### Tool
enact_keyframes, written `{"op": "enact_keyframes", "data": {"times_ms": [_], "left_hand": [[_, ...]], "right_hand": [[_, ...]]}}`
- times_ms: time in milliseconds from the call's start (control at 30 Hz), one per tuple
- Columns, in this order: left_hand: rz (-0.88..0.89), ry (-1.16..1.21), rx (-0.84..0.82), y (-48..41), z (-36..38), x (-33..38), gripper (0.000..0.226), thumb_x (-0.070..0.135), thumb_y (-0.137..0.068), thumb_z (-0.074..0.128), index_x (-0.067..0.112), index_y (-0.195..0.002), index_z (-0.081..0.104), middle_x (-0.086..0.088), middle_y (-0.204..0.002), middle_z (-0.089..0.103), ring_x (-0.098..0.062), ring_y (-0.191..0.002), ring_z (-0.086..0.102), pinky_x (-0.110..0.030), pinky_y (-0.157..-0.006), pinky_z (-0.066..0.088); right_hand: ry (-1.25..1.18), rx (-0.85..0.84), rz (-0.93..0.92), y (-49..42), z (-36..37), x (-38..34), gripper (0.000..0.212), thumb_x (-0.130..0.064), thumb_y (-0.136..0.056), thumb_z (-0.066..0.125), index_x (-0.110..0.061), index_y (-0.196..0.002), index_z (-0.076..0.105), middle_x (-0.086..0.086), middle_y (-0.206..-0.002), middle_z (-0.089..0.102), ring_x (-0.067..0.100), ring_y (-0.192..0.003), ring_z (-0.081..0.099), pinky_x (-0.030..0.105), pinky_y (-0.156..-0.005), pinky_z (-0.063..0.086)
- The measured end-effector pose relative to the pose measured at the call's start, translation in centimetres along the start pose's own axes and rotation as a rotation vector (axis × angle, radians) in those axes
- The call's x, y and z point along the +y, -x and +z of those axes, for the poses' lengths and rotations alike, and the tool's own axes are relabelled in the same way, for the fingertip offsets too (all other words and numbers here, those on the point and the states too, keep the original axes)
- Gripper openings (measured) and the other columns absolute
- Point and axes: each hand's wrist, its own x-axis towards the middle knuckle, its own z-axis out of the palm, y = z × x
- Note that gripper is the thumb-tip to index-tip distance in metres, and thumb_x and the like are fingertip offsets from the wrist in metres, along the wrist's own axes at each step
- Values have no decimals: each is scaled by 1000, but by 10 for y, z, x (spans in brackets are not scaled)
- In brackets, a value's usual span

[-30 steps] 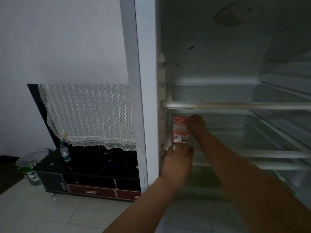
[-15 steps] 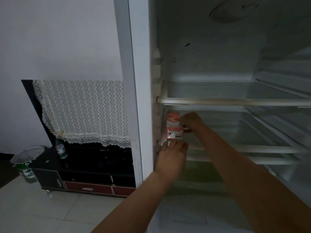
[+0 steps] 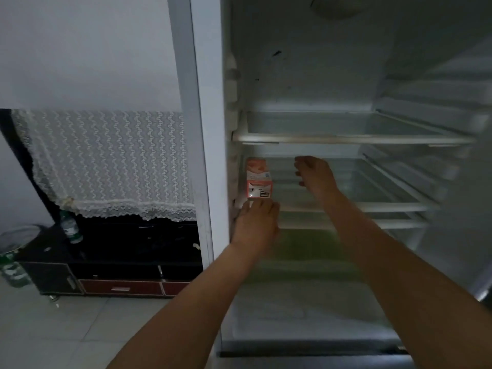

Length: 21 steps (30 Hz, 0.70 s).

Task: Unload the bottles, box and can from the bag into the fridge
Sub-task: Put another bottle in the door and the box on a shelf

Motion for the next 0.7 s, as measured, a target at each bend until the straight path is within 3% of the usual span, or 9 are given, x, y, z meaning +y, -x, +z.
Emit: {"op": "enact_keyframes", "data": {"times_ms": [67, 133, 167, 267, 400, 500, 600, 700], "left_hand": [[-1, -24, 2, 1, 0, 1, 45, 26, -88, 49, 11, -130, 41, -11, -135, 47, -28, -126, 39, -43, -106, 33], [-6, 5, 6, 2, 0, 1, 44, 29, -88, 48, 11, -128, 42, -11, -132, 49, -29, -122, 42, -42, -102, 35], [-10, 44, -2, 2, -2, 0, 44, 30, -88, 48, 10, -127, 43, -12, -131, 50, -29, -121, 43, -42, -102, 36], [-18, 149, -57, 5, -9, 1, 50, 30, -88, 48, 10, -133, 37, -15, -135, 46, -30, -125, 40, -44, -105, 33], [113, 178, 31, 23, -26, 4, 44, 23, -87, 50, 6, -128, 45, -19, -131, 50, -32, -121, 44, -44, -104, 34], [342, 246, 283, 49, -34, 0, 34, 17, -78, 47, 2, -105, 61, -20, -102, 66, -35, -96, 61, -44, -86, 48], [448, 352, 369, 95, -32, -11, 28, 15, -81, 47, 4, -103, 59, -14, -98, 67, -27, -93, 58, -35, -80, 47], [433, 427, 428, 149, -28, -31, 22, 12, -82, 52, 5, -102, 60, -14, -93, 68, -18, -91, 52, -28, -77, 43]], "right_hand": [[30, 55, -43, 18, -16, -1, 34, -20, -92, 46, -13, -124, 54, 12, -123, 59, 24, -105, 59, 33, -94, 48], [73, 117, -66, 37, -30, -3, 33, -22, -93, 46, -17, -125, 54, 4, -112, 61, 12, -83, 59, 12, -73, 46], [99, 144, -82, 48, -36, -6, 33, -23, -93, 45, -17, -125, 53, 1, -109, 60, 8, -79, 56, 9, -69, 43], [173, 258, -170, 82, -49, -14, 33, -19, -93, 46, -12, -124, 54, 4, -115, 60, 9, -96, 53, 11, -80, 36], [169, 388, -221, 126, -56, -18, 31, -11, -90, 48, -9, -120, 57, 3, -113, 62, 8, -97, 53, -3, -68, 36], [141, 487, -238, 164, -52, -14, 31, -6, -88, 48, -9, -117, 59, 0, -109, 60, 8, -97, 54, -3, -69, 37], [88, 553, -237, 206, -35, -5, 30, -10, -87, 47, -14, -114, 59, 6, -113, 61, 8, -97, 54, 2, -73, 39], [79, 516, -255, 246, -8, 5, 31, -12, -85, 45, -17, -112, 59, 3, -110, 60, 6, -97, 55, 6, -80, 41]]}}
